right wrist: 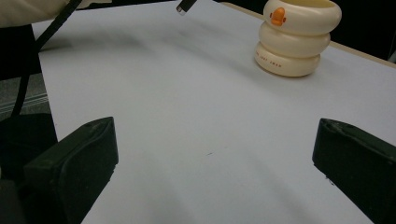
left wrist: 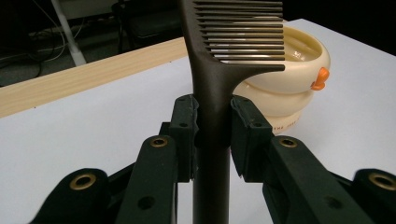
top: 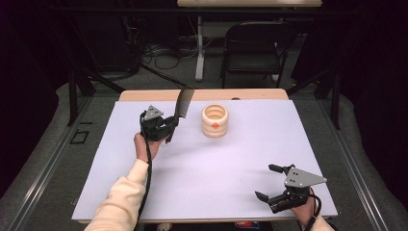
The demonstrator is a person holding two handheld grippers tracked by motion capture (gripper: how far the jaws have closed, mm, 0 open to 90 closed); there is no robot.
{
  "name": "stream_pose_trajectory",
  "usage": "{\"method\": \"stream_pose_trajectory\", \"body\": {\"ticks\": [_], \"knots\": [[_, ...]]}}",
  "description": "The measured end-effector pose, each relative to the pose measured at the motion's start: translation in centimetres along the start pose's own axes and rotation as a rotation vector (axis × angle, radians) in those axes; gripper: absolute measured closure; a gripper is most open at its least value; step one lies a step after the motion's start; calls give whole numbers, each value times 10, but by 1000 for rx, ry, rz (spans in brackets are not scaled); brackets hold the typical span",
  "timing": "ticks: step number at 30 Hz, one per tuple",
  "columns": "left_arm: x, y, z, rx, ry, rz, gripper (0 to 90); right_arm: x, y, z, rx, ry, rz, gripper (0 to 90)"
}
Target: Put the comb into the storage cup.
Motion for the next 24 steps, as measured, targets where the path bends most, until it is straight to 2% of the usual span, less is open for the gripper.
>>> {"method": "stream_pose_trajectory", "body": {"ticks": [6,24], "knots": [[5,-2,1,15,7,-3,725,0,0,0,0,0,0,0],[13,-3,5,18,3,-18,725,0,0,0,11,-2,-2,0]]}}
Point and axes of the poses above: each handheld gripper's, and its own axes: x roughly forward along the jaws, z roughly out of its top, y roughly to its left, the point moved 3 cm from there along x, roughly forward along the jaws, and after that the axes turned 2 degrees about y, right-handed, at the moved point
